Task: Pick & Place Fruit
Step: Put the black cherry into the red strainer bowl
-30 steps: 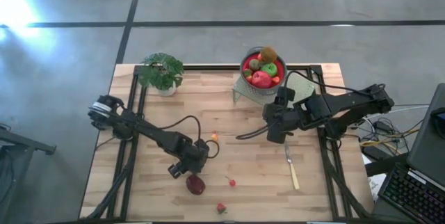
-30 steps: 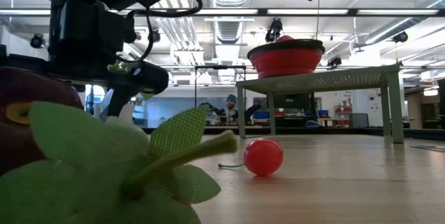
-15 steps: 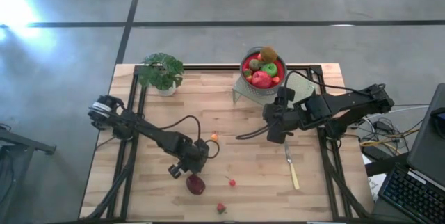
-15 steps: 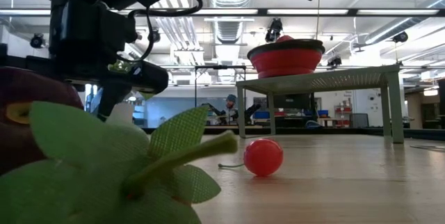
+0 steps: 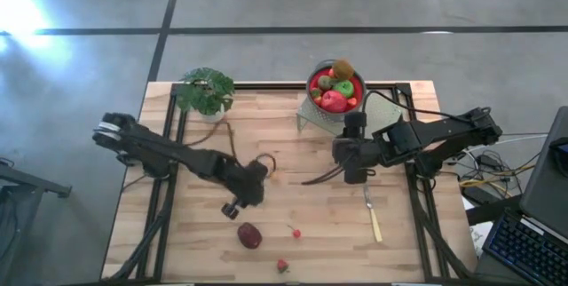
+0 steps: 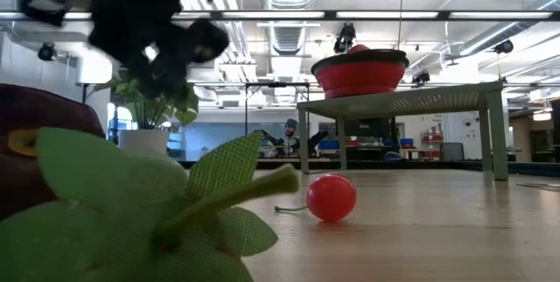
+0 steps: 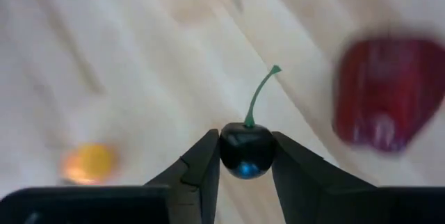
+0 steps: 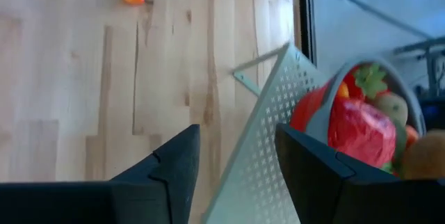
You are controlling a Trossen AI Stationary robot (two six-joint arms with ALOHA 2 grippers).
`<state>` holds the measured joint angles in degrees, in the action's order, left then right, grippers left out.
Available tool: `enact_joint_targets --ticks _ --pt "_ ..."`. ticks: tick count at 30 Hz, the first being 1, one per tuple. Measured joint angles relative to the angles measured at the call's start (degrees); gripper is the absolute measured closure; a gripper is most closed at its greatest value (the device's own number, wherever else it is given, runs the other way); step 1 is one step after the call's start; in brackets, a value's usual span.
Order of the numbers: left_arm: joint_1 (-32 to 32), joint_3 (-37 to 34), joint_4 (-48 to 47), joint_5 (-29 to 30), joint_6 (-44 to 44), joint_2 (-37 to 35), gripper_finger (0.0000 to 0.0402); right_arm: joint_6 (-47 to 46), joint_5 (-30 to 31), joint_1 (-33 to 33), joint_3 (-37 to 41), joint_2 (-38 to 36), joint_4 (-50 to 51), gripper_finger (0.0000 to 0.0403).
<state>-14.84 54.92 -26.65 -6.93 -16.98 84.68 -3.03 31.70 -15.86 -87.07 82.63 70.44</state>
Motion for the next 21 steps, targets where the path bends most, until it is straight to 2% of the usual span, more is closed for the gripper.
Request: enact_joint_targets --ticks 5,9,14,21 --pt "4.8 -0.1 11.0 0.2 7.2 -6.6 0.0276 4.7 0.0 -0.4 0.0 0.0 -4.8 0.0237" --pt "8.6 -1.5 23.1 -4.1 11.2 -10.1 0.0277 9.4 0.2 -1.7 0.1 0.0 -7.2 0.025" --pt "12.5 -1.8 36.3 -9.0 15.3 -11.1 0.0284 13.8 4.0 -4.3 0.3 0.0 -8.7 0.0268" --pt "15.7 -1.9 51.8 -6.5 15.8 -10.3 0.0275 22.9 4.3 -5.3 0.5 0.0 -17.8 0.0294"
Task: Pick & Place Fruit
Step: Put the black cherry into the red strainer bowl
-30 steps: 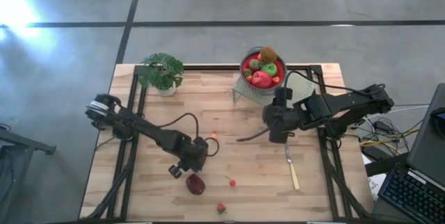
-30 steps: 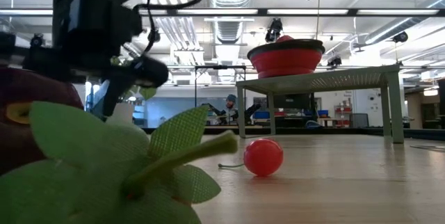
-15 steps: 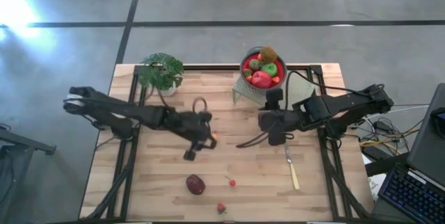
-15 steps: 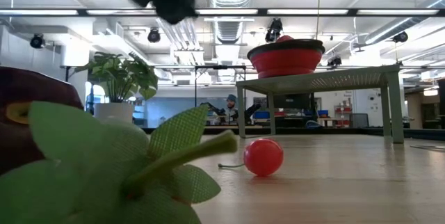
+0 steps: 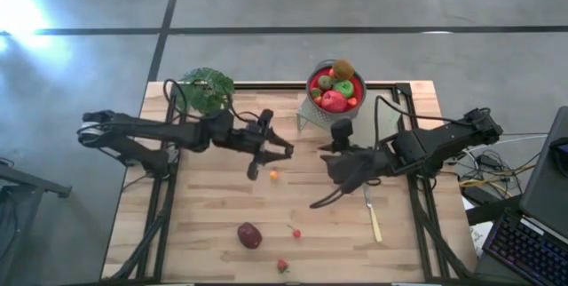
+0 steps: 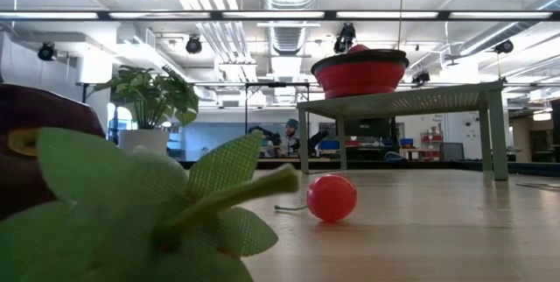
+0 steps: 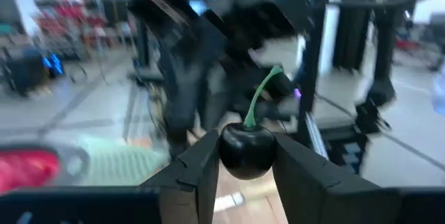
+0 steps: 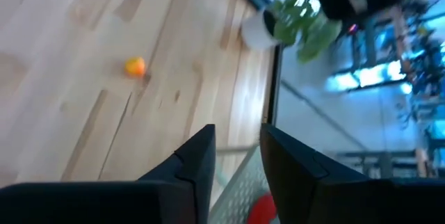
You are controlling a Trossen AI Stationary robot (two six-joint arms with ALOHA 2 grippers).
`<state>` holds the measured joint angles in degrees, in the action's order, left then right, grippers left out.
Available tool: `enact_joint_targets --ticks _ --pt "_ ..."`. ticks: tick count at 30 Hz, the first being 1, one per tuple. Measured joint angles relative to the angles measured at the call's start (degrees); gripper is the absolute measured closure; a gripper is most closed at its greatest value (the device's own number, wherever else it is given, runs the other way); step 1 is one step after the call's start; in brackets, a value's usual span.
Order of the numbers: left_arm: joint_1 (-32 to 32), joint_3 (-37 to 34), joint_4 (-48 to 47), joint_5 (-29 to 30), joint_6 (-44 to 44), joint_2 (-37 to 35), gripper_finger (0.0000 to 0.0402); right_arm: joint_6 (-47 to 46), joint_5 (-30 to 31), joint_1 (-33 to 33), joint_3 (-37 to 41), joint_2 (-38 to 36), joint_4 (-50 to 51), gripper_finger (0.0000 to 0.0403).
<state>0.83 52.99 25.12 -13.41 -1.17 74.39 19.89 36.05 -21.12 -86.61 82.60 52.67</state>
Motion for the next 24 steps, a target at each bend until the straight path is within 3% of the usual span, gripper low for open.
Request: enact_joint_targets --ticks 6,10,16,24 --pt "0.9 0.0 3.4 1.4 -2.5 1.7 0.0279 3.2 0.0 0.4 -0.2 -0.3 -9.0 0.0306" --pt "1.0 0.0 6.5 2.6 -5.1 4.4 0.0276 5.5 0.1 0.7 -0.3 -0.5 -13.0 0.0294" --pt "1.1 0.0 18.0 2.8 -6.6 8.1 0.0277 6.3 0.1 1.1 -0.3 -0.4 -13.7 0.0264" --pt "2.1 0.4 21.0 4.3 -8.1 11.2 0.0277 7.3 0.1 1.1 -0.9 -0.4 -14.7 0.024"
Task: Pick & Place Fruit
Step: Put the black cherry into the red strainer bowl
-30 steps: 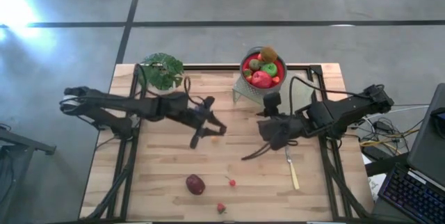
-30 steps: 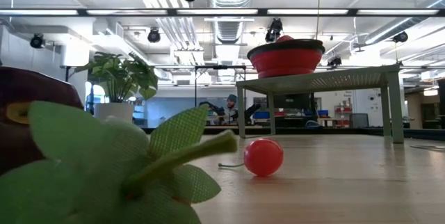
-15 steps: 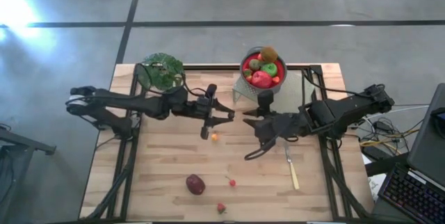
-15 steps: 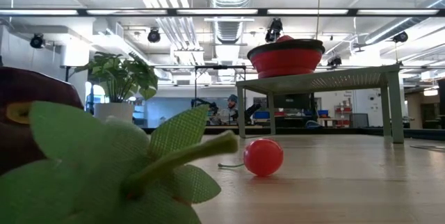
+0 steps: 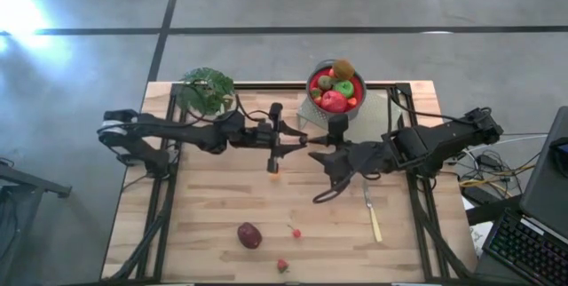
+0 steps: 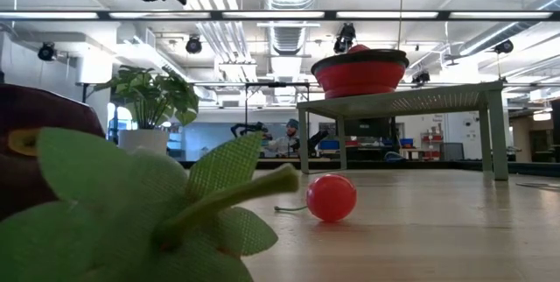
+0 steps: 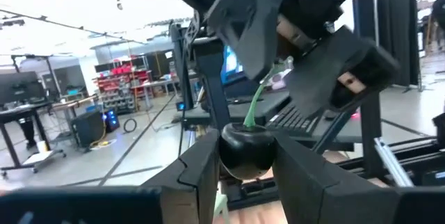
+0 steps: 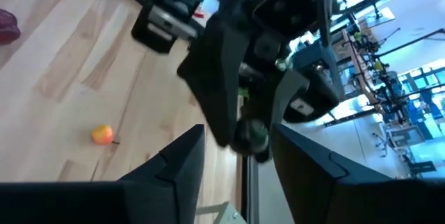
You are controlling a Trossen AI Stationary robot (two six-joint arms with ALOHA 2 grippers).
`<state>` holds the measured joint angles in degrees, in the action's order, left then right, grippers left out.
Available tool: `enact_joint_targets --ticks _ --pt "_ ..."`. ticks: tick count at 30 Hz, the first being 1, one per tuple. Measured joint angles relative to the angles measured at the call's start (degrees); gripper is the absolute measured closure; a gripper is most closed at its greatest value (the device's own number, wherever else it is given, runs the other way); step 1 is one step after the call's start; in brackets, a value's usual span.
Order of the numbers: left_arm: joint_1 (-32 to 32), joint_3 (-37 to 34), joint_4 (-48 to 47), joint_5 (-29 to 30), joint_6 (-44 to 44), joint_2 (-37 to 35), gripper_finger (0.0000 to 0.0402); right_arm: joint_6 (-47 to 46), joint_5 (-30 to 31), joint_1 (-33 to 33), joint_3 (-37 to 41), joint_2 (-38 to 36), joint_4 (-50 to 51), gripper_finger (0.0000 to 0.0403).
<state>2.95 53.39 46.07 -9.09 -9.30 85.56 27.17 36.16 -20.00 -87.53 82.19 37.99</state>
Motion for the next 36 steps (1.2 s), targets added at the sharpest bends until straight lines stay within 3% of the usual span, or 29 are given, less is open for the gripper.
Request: enact_joint_targets --ticks 5,21,36 --pt "0.3 1.4 -0.1 0.0 -0.1 1.5 0.0277 1.6 0.0 0.0 -0.1 0.0 -1.7 0.0245" --pt "0.3 2.7 -0.2 -1.1 -1.2 1.4 0.0276 5.4 3.3 0.3 -0.1 0.0 -1.8 0.0338" --pt "0.3 2.7 -0.3 -1.2 -1.5 1.4 0.0271 5.1 3.5 0.3 -0.1 0.0 -1.9 0.0394"
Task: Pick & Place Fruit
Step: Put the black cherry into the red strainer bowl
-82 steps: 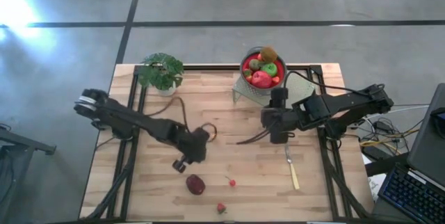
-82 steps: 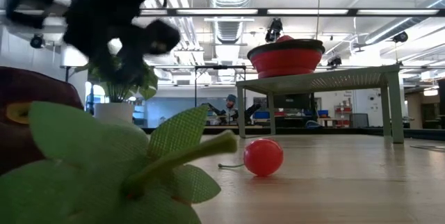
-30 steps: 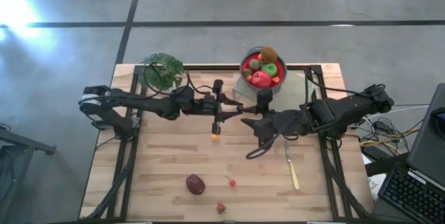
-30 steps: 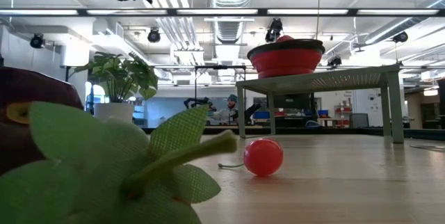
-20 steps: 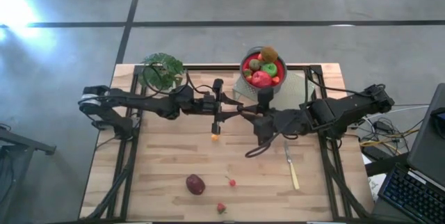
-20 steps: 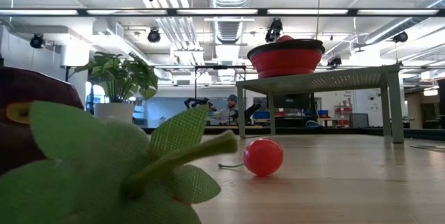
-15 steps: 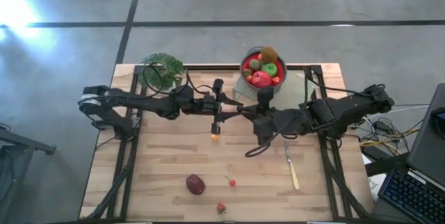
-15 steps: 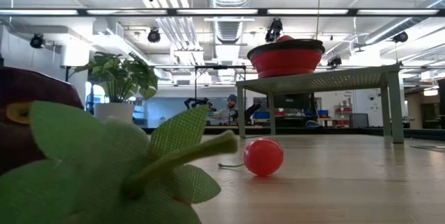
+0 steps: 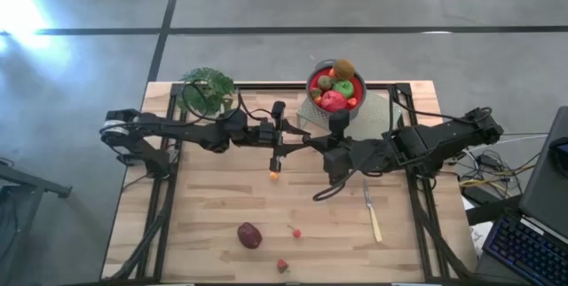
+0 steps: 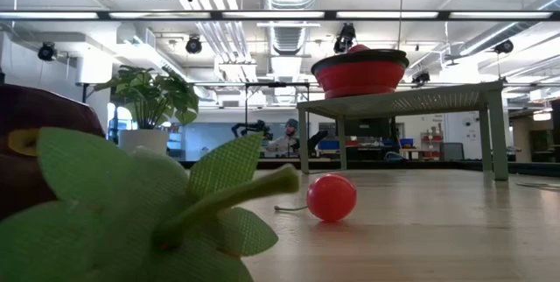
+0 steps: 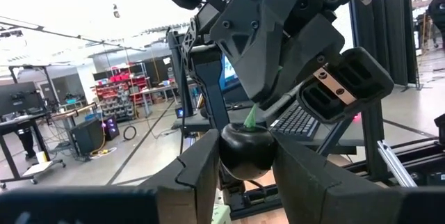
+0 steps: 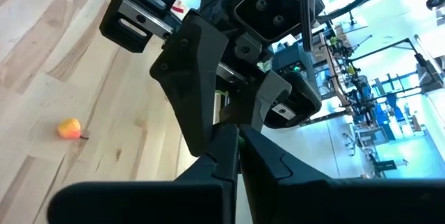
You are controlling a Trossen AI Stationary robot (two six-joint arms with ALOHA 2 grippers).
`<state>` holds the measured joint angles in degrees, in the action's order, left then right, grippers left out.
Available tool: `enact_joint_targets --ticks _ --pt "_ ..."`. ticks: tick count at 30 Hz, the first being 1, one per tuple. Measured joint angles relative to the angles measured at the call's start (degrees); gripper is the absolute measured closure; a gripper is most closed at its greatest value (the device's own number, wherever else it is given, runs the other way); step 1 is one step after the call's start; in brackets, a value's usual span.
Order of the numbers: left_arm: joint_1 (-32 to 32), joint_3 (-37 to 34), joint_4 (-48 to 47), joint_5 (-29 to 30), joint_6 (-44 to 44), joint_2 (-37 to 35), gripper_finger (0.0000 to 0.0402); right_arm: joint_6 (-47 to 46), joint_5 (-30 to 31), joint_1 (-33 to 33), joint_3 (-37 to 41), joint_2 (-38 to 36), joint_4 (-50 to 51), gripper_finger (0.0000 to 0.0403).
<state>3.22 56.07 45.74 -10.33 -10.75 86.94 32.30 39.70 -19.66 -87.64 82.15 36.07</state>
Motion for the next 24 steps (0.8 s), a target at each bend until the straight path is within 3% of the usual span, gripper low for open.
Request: enact_joint_targets --ticks 11,18,24 --pt "0.0 0.3 0.2 -0.1 3.3 0.0 0.0252 -0.2 0.9 0.2 0.0 0.0 0.1 0.0394" --pt "0.1 0.2 -0.4 0.8 5.9 -0.1 0.0175 -3.4 3.8 0.5 0.0 -2.1 1.7 0.0395" --pt "0.1 0.3 -1.6 1.2 2.7 -0.1 0.0119 -14.6 4.8 6.2 0.0 -7.3 11.0 0.0395"
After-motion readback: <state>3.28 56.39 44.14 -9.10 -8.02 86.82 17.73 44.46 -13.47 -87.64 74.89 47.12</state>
